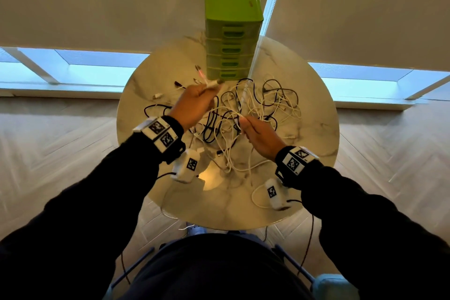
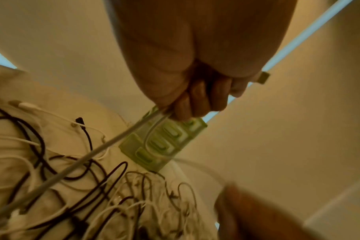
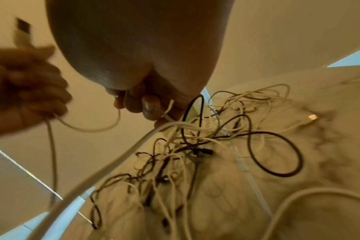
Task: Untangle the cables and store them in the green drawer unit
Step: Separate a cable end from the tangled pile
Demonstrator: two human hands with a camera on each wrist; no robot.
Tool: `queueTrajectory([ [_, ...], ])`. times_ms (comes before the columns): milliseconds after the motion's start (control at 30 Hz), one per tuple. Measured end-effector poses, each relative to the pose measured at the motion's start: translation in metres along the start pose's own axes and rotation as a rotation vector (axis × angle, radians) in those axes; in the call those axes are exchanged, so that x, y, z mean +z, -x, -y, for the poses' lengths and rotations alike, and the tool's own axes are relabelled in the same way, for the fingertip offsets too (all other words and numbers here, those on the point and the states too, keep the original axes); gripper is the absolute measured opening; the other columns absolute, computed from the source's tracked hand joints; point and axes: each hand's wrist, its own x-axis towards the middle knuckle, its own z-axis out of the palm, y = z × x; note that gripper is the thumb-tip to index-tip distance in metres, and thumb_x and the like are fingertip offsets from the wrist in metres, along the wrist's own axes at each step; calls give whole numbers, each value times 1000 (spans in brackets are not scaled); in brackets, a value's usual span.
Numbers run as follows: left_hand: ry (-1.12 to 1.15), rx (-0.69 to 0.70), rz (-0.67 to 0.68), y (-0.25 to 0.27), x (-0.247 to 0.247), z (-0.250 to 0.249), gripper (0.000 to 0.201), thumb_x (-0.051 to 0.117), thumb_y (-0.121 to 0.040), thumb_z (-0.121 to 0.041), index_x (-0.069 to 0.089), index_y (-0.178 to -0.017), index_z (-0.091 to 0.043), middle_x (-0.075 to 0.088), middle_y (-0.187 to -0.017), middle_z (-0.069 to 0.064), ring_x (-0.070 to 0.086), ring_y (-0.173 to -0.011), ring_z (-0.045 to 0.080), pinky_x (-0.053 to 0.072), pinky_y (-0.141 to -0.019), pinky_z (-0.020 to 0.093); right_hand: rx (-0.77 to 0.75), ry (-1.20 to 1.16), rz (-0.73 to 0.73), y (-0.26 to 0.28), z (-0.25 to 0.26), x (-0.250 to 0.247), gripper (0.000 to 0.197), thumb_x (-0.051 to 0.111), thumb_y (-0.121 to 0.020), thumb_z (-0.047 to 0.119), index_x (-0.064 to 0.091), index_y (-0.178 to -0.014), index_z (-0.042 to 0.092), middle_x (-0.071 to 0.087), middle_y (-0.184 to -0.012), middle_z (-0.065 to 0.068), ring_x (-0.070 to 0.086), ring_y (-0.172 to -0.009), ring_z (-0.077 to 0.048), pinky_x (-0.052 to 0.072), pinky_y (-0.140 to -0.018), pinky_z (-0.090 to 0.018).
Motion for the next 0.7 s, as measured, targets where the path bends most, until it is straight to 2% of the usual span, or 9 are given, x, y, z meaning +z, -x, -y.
queueTrajectory([
  [67,-315,-56,65,3,11,9,47,47,-103,-36,64,-63,-18,52,-59,1,42,-53,15,31,-58,31,-54,-10,-31,-6,12,1,33,34,-108,34,50,-82,20,49,-69,8,47,-64,-11,38,-64,-30],
  [133,-502,-114,95,2,18,17,47,42,-102,-33,65,-64,-16,62,-67,7,52,-60,20,36,-61,32,-114,4,-30,-7,20,4,28,35,-107,33,51,-87,23,52,-72,11,49,-66,-6,36,-64,-27],
  [233,-352,-175,91,-2,22,24,44,43,-103,-36,61,-71,-11,56,-68,10,48,-64,23,35,-65,34,-123,11,50,-4,23,9,29,34,-108,33,59,-114,21,61,-87,6,56,-75,-10,39,-69,-24],
  [300,-123,-184,65,-5,26,26,44,47,-100,-42,65,-75,-10,61,-73,8,48,-67,21,37,-68,34,-126,16,76,0,24,9,40,32,-108,36,46,-144,25,63,-97,9,60,-85,-7,41,-75,-12],
  [333,1,-184,65,-6,28,25,44,47,-100,-41,66,-77,-9,65,-76,7,49,-69,19,39,-69,32,-126,12,79,1,25,9,42,31,-108,37,44,-146,25,62,-97,12,59,-84,-4,40,-75,-10],
  [400,238,-187,63,-7,33,19,41,41,-106,-34,56,-73,-14,64,-70,-1,49,-66,14,38,-67,28,-136,7,101,5,25,8,36,30,-108,37,59,-118,20,60,-86,10,55,-73,-5,40,-70,-20],
  [467,472,-190,33,-7,35,7,40,35,-109,-28,44,-71,-17,48,-59,-4,47,-62,13,36,-65,28,-154,26,145,11,21,9,33,31,-108,34,54,-96,14,56,-77,6,53,-68,-6,37,-68,-23],
  [600,825,-179,19,-7,20,-13,41,35,-109,-32,41,-71,-18,36,-55,-5,44,-57,13,42,-60,24,-146,70,177,20,-2,4,27,31,-108,32,51,-93,21,50,-72,13,49,-66,1,35,-65,-15],
  [700,873,-109,-21,-11,-1,-23,41,35,-109,-35,42,-71,-21,29,-54,-8,26,-47,9,30,-50,23,-68,156,201,27,-29,-8,28,31,-107,37,45,-84,29,50,-69,8,47,-62,-8,39,-64,-28],
])
